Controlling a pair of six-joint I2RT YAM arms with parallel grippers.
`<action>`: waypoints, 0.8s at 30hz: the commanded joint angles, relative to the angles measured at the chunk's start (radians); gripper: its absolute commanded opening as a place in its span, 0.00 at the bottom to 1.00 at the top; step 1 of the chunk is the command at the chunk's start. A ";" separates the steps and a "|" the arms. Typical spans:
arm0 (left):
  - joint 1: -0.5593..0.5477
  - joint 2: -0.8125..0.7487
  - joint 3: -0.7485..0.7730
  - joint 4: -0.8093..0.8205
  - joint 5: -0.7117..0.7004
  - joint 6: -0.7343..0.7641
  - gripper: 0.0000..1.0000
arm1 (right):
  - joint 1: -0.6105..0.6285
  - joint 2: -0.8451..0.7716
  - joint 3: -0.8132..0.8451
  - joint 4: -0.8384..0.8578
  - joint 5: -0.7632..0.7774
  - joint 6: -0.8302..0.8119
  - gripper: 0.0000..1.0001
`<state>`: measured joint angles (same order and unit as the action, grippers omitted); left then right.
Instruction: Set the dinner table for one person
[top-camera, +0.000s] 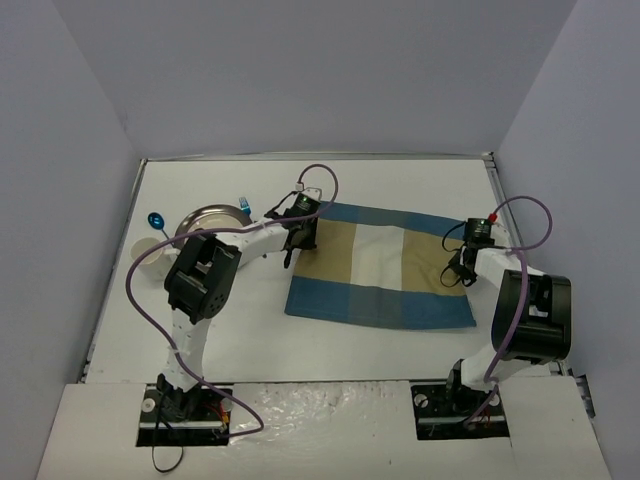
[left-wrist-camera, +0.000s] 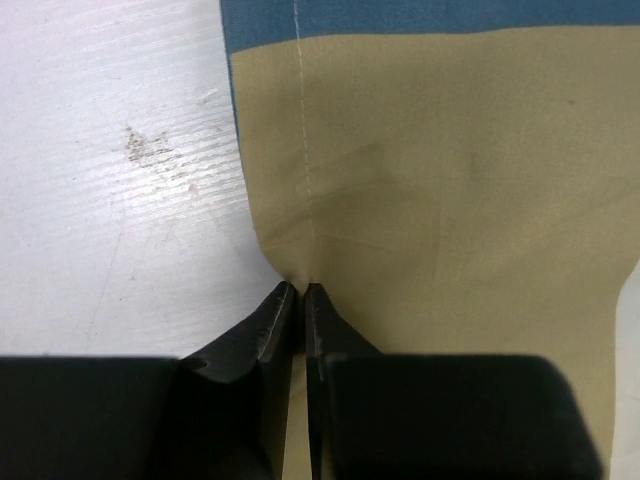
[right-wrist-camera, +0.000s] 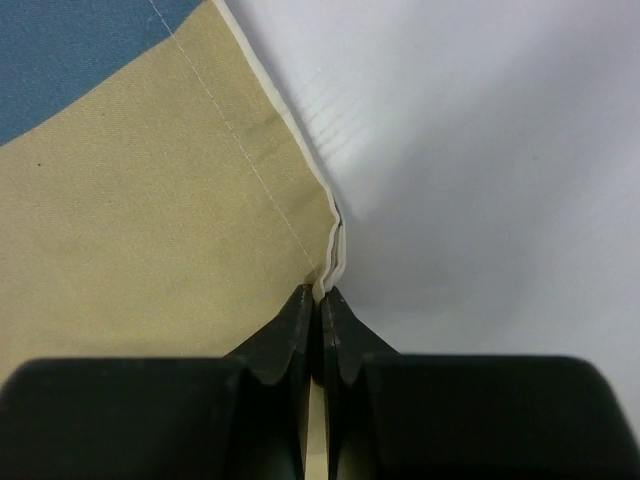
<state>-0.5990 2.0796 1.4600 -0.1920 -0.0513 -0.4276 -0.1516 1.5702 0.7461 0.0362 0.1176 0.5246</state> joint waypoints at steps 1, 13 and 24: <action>0.005 0.008 -0.029 -0.052 0.022 -0.043 0.00 | 0.000 0.053 0.059 0.000 -0.016 0.001 0.00; 0.003 -0.092 -0.189 -0.008 0.099 -0.247 0.00 | 0.000 0.267 0.399 -0.011 0.008 -0.190 0.00; -0.040 -0.255 -0.439 0.137 0.140 -0.403 0.00 | 0.007 0.537 0.779 -0.007 -0.114 -0.373 0.00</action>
<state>-0.6263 1.8569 1.0820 0.0124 0.0843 -0.7644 -0.1320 2.0433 1.4056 -0.0071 0.0076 0.2567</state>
